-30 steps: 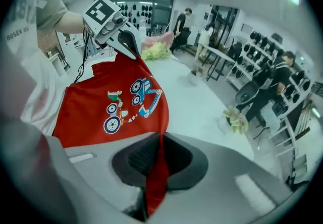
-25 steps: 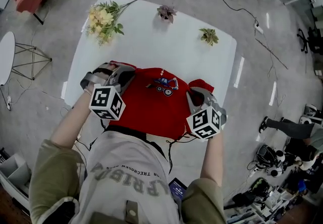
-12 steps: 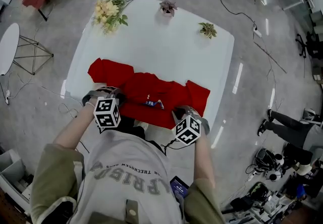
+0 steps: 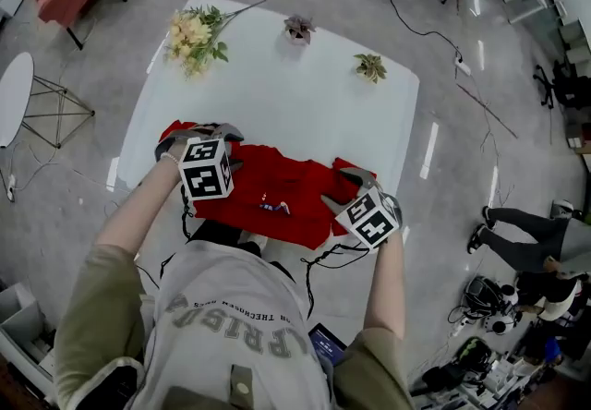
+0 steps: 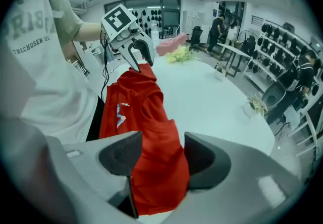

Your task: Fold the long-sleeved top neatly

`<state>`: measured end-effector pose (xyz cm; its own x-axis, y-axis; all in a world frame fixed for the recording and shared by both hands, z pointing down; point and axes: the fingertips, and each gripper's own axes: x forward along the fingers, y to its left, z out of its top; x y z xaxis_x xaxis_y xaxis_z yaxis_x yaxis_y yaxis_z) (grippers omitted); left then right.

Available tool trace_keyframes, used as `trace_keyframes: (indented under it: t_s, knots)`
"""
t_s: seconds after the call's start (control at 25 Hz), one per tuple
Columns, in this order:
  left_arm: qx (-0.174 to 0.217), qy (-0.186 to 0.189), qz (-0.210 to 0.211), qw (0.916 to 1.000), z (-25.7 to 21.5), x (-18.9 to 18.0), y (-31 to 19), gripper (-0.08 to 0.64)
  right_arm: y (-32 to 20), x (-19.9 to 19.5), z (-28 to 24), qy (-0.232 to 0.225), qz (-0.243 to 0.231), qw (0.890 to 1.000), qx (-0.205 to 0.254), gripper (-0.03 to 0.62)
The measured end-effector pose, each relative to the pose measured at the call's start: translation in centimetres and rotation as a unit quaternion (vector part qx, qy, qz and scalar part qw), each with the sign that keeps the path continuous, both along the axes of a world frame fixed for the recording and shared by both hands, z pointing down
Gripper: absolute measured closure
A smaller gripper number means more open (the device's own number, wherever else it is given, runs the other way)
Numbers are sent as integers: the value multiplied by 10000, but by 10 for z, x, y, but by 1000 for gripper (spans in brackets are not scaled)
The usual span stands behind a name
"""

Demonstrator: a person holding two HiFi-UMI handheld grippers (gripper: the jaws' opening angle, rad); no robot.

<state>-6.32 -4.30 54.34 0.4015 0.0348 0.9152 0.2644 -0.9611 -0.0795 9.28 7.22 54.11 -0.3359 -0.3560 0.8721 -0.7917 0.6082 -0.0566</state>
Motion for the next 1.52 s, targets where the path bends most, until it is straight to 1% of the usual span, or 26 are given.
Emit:
trace_keyframes:
  t_s: [0.08,0.16,0.28,0.36,0.44,0.56,0.6,0.68,0.72,0.76,0.84,0.96,1.04,1.08,1.16,1.24,1.32,1.4,1.52]
  knots:
    - [-211,-249,167,9993,13,13,-9,374,-17,7,11,41,-163,9996,-231,344]
    - [-491,-527,346,9968,25,20,-10,374,-28,9,24,62,-426,9975,-551,345]
    - [-915,-992,592,9891,45,20,-6,376,-34,9,46,4,-683,9914,-1114,348]
    - [-1175,-1170,685,9838,54,19,-3,383,-32,8,59,-42,-805,9853,-1505,354]
    - [-1384,-1246,753,9796,59,17,-1,419,-28,8,67,-20,-927,9787,-1833,358]
    - [-1633,-1239,819,9753,60,16,0,498,-25,7,70,-156,-948,9740,-2049,427]
    - [-1703,-1200,817,9746,59,15,0,519,-25,7,69,-221,-922,9742,-2048,445]
    - [-1785,-1054,757,9753,53,15,-5,532,-29,10,63,-301,-846,9775,-1908,488]
    - [-1779,-951,706,9769,49,16,-9,532,-33,14,58,-315,-792,9804,-1775,526]
    - [-1733,-839,649,9791,45,17,-16,534,-37,18,51,-312,-729,9836,-1620,563]
    - [-1486,-593,512,9858,36,20,-36,534,-49,29,38,-255,-587,9895,-1294,563]
    - [-864,-55,138,9961,17,36,-79,534,-77,49,17,-63,-374,9964,-755,565]
    - [-421,346,-233,9982,3,51,-113,534,-102,62,5,94,-173,9991,-367,566]
    - [-200,494,-411,9977,-3,59,-131,534,-117,68,1,176,-53,9997,-171,565]
    - [236,646,-685,9953,-10,72,-161,534,-146,80,-5,442,135,9987,200,565]
    - [652,692,-881,9916,-13,84,-188,534,-173,93,-7,806,242,9952,493,566]
    - [995,723,-1068,9866,-12,94,-211,534,-198,104,-5,1119,323,9909,680,565]
    - [1161,706,-1242,9829,-6,101,-231,534,-218,110,0,1265,396,9887,702,565]
    - [1101,532,-1433,9821,16,105,-247,534,-236,116,19,1327,462,9888,504,565]
